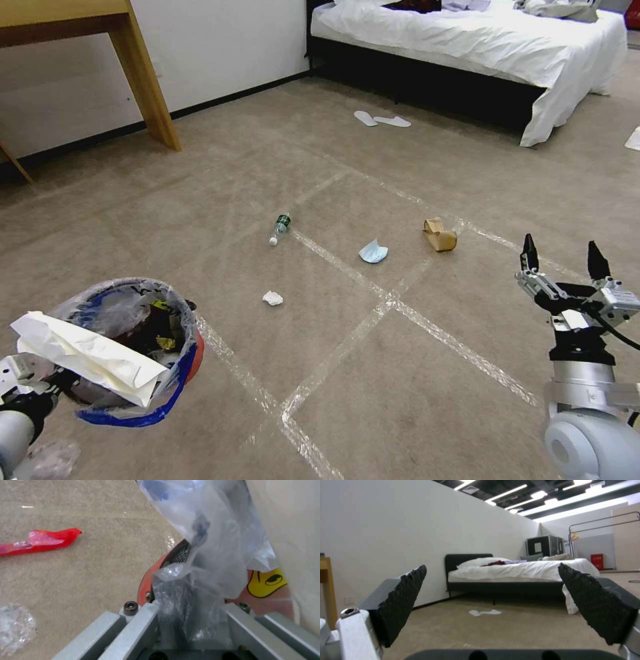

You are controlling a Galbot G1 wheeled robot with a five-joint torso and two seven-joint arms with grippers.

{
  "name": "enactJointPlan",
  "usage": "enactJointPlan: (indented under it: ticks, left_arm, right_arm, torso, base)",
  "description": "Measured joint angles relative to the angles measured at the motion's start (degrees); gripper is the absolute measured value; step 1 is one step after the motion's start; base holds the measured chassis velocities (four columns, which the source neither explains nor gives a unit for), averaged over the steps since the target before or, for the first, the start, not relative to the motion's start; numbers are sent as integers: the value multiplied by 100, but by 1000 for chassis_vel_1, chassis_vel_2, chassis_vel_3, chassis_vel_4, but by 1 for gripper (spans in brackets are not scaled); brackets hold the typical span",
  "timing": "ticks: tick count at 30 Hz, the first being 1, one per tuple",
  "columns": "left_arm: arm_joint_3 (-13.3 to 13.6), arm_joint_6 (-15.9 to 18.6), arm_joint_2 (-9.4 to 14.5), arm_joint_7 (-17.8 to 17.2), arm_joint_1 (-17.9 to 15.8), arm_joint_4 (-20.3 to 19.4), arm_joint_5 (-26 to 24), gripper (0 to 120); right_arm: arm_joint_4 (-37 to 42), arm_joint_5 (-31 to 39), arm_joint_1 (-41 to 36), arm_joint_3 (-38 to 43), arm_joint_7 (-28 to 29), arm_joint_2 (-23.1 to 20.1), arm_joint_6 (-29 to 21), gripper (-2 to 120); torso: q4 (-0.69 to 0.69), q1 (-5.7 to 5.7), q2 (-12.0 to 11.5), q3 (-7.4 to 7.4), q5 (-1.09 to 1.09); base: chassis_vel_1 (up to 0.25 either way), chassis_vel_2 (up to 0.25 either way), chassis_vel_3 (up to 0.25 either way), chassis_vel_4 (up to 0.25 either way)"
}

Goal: Pick up the trash bin and place the garbage on the floor into it.

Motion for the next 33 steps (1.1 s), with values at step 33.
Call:
enactJointPlan:
  ticks: [33]
  left_arm:
    - [-41,-15,56,-11,-74,181,-14,0]
  right_arm:
    - [-284,-48,349,-397,-3,22,-66,100]
  torso:
    - [0,0,0,0,0]
  base:
    - [-85,87,92,-82]
